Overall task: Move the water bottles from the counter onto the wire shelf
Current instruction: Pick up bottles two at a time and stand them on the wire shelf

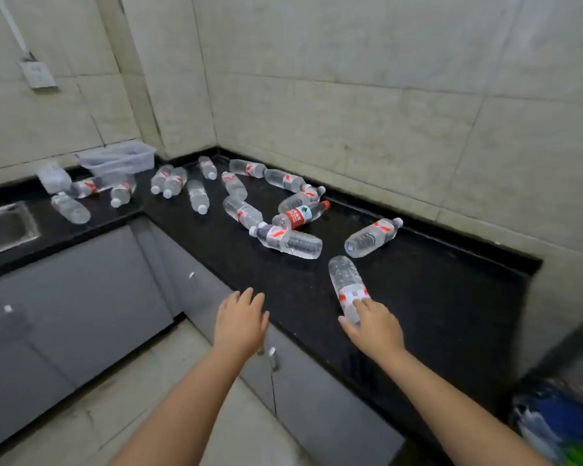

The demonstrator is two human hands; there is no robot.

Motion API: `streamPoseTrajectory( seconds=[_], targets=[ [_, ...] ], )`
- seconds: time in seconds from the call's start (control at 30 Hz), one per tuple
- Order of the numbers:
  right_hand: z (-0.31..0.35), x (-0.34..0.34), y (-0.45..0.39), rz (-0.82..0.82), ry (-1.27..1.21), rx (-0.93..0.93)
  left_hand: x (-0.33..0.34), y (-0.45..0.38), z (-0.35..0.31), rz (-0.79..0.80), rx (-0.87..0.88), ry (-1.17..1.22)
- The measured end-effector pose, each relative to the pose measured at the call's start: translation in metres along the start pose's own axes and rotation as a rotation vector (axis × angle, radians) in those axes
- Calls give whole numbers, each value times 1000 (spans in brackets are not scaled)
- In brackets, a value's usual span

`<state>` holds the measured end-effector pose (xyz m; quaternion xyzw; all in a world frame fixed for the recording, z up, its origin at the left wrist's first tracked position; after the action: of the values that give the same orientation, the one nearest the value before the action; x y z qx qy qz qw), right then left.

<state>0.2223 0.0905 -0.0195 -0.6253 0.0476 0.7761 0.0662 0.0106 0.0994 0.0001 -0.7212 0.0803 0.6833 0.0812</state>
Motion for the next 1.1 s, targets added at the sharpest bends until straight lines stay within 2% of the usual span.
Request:
streamPoseTrajectory(
  seconds=[0.17,0.4,0.53,0.67,0.8,0.97,1.03,1.1],
  targets=[
    [-9,24,-62,79,-35,222,22,-104,29,36,138,39],
    [-14,49,-106,124,-63,379,64,-192,7,147,312,20],
    [-20,59,-127,166,-26,436,71,-230,2,148,336,25],
    [-22,65,-138,188,-32,422,62,-271,1,76,440,70],
    [-20,61,-152,204,-70,342,58,-311,11,78,456,58],
    [-10,70,-165,388,164,185,84,-346,4,305,543,-119],
    [-5,73,-165,443,242,153,85,-350,-5,345,622,-176],
    [3,73,-162,414,228,90,86,-350,-11,358,729,-217]
  ],
)
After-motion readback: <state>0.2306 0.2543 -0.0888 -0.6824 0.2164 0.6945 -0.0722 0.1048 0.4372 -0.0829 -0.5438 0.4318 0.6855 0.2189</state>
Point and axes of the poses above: each hand's wrist, its own y-axis away from the middle knuckle, its own x-axis out of the palm, z = x × y, the point moved 10 cm from there along -y, towards the middle knuckle, and after that the axes turned 7 degrees about x, right-handed, at the moved point
